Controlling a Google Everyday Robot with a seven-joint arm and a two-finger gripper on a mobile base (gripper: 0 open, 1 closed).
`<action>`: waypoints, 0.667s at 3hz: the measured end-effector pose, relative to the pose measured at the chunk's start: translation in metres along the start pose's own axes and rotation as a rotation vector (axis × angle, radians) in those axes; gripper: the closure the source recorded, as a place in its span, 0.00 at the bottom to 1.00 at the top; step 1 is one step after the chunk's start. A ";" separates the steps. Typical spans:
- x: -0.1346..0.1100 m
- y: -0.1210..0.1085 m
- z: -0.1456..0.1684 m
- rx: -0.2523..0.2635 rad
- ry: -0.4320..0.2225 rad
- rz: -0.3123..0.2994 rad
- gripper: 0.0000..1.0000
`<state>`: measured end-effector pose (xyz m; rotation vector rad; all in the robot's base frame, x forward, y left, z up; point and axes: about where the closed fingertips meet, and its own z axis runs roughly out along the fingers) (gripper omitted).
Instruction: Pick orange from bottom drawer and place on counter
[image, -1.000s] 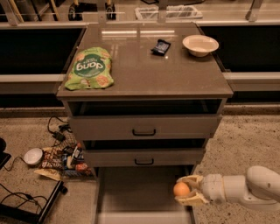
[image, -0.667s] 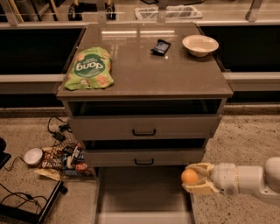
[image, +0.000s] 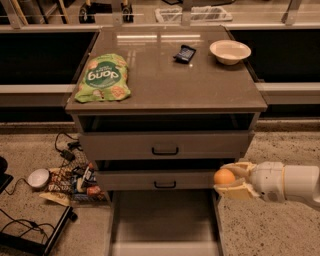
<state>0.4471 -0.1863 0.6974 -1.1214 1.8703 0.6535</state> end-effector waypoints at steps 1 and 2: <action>0.000 0.000 0.000 0.000 0.000 0.000 1.00; -0.041 -0.005 -0.015 0.037 -0.028 0.005 1.00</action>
Offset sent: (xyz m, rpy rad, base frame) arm 0.0238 0.0066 0.1149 0.0445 -0.0695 -0.1015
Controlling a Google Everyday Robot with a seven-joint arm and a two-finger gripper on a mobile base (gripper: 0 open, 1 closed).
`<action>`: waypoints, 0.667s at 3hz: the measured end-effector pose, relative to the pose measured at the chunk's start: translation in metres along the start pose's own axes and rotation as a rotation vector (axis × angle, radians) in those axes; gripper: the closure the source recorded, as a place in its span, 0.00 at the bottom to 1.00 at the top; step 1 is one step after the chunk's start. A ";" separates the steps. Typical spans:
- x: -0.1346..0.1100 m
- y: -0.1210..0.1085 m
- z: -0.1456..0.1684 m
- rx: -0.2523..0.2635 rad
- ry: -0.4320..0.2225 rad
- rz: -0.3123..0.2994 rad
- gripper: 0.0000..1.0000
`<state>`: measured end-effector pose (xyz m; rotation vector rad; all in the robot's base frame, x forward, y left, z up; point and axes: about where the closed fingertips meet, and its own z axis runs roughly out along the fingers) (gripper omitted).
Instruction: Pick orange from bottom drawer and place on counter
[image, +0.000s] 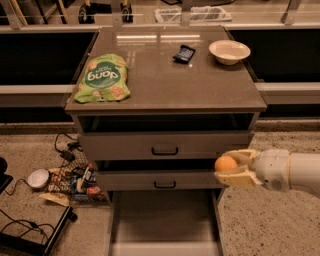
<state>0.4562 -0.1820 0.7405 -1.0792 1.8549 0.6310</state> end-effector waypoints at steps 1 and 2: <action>-0.068 -0.015 -0.027 0.094 -0.057 0.021 1.00; -0.145 -0.053 -0.046 0.205 -0.107 0.057 1.00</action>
Offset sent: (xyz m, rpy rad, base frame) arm 0.0963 -0.0005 0.2132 0.1008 -0.1192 -0.3063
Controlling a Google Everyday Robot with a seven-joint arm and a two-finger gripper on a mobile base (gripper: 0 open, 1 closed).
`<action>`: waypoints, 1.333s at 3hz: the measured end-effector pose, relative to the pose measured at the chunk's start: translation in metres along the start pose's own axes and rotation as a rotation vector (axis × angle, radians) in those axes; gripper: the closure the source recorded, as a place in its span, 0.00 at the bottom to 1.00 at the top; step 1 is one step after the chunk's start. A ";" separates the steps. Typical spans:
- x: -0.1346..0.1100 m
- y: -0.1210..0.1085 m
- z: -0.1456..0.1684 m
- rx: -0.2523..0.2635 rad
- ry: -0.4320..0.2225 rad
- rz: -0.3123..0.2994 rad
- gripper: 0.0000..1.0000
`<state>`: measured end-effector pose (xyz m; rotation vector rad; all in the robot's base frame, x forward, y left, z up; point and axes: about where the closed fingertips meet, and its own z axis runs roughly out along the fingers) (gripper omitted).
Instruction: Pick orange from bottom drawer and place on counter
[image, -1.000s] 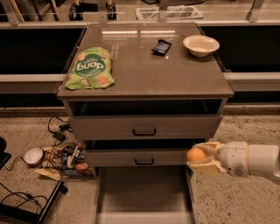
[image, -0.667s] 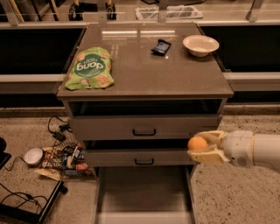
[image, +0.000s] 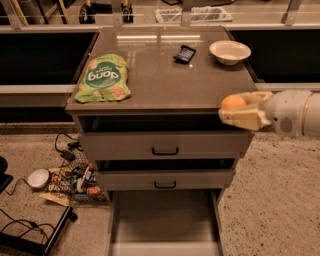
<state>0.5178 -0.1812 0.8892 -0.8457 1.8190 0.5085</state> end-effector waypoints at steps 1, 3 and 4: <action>-0.037 -0.030 0.014 0.061 -0.034 0.023 1.00; -0.066 -0.088 0.098 0.071 -0.117 0.022 1.00; -0.059 -0.105 0.132 0.057 -0.125 0.013 1.00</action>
Offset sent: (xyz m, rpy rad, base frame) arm 0.1640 0.0153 0.0337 0.1208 -0.0987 -0.1152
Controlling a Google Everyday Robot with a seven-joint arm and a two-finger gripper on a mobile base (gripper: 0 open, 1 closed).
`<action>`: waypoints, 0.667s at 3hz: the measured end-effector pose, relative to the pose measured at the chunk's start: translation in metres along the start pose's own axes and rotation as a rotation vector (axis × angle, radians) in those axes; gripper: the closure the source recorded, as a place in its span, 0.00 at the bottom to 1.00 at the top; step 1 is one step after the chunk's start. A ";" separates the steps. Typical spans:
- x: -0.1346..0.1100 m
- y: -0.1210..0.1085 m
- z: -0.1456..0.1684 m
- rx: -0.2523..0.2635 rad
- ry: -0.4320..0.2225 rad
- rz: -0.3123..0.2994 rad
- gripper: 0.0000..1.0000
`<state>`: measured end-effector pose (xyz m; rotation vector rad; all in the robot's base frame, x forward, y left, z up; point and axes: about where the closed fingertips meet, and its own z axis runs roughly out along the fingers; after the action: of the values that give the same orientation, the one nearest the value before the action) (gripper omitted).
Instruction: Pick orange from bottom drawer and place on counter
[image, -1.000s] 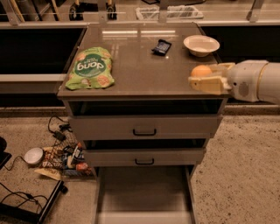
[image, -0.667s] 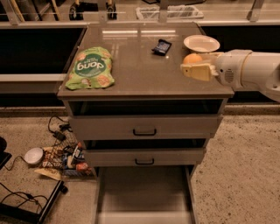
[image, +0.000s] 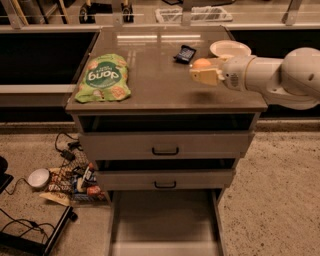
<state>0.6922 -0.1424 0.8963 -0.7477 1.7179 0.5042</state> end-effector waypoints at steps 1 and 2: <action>0.027 -0.012 0.028 -0.022 0.042 0.006 1.00; 0.059 -0.024 0.044 -0.033 0.104 0.024 1.00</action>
Offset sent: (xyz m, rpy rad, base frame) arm 0.0537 -0.0147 -0.1066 -0.0901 0.1663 0.0099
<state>0.7303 -0.1428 0.8292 -0.7896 1.8205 0.5188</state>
